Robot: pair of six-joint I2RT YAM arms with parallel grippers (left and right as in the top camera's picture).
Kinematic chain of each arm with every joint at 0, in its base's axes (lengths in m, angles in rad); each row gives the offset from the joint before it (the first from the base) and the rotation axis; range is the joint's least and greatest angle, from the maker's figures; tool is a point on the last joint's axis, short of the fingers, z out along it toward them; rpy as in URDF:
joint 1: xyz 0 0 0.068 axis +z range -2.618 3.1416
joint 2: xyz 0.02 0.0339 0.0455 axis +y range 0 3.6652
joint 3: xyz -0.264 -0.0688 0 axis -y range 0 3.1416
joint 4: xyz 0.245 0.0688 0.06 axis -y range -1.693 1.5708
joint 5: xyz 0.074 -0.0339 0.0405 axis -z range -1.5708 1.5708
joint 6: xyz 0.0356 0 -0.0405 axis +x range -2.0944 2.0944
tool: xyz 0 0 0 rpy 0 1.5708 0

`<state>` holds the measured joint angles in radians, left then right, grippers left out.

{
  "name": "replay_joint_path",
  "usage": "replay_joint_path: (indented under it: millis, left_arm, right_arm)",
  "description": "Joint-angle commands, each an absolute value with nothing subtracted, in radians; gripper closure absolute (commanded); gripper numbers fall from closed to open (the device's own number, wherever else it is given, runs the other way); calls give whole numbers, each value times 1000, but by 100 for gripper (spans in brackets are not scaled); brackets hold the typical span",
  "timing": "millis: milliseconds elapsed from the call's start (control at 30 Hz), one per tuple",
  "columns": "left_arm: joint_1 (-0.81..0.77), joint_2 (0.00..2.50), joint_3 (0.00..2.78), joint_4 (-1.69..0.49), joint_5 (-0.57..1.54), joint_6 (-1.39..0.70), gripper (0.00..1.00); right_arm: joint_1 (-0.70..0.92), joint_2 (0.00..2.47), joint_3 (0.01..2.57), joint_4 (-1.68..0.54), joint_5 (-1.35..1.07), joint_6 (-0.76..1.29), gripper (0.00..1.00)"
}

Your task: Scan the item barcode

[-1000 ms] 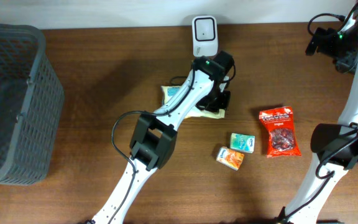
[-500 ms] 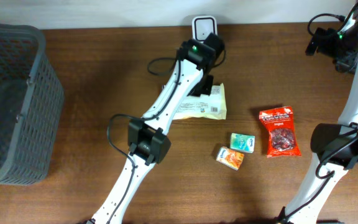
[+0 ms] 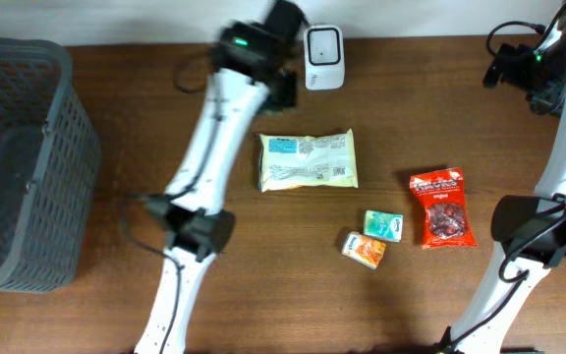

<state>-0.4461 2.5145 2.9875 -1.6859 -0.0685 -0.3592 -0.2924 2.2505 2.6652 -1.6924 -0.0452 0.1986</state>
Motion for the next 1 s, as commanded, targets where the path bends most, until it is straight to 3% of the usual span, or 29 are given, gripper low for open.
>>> replay_joint_path:
  millis: [0, 33, 67, 100, 200, 333, 433, 633, 833, 967]
  left_arm:
    - [-397, 2449, 2997, -1688, -75, -289, 60]
    - [-375, 2439, 2997, -1688, -74, -289, 45]
    - [-349, 2428, 2997, -1688, -66, -289, 18]
    - [-334, 2424, 2997, -1688, -62, -289, 1]
    - [-284, 2424, 2970, -1688, 24, -228, 1]
    - [-249, 2424, 2858, -1688, 143, -136, 1]
    - [-245, 2424, 2749, -1687, 114, -138, 1]
    - [-245, 2424, 2616, -1647, 74, -140, 1]
    - [-245, 2424, 2519, -1590, 75, -140, 1]
    - [-246, 2426, 2501, -1576, 75, -140, 1]
  right_arm:
    - [-295, 2232, 2682, -1698, -40, 195, 1]
    - [-295, 2232, 2682, -1698, -40, 195, 1]
    - [-295, 2232, 2682, -1696, -45, 196, 1]
    - [-295, 2232, 2682, -1686, -45, 196, 2]
    - [-295, 2232, 2682, -1649, -123, 200, 1]
    - [-279, 2236, 2666, -1651, -433, 186, 1]
    - [-162, 2246, 2543, -1652, -434, 25, 1]
    - [81, 2250, 2052, -1296, -428, 15, 1]
    - [112, 2252, 1818, -969, -455, 14, 1]
    - [112, 2253, 1736, -864, -550, 10, 0]
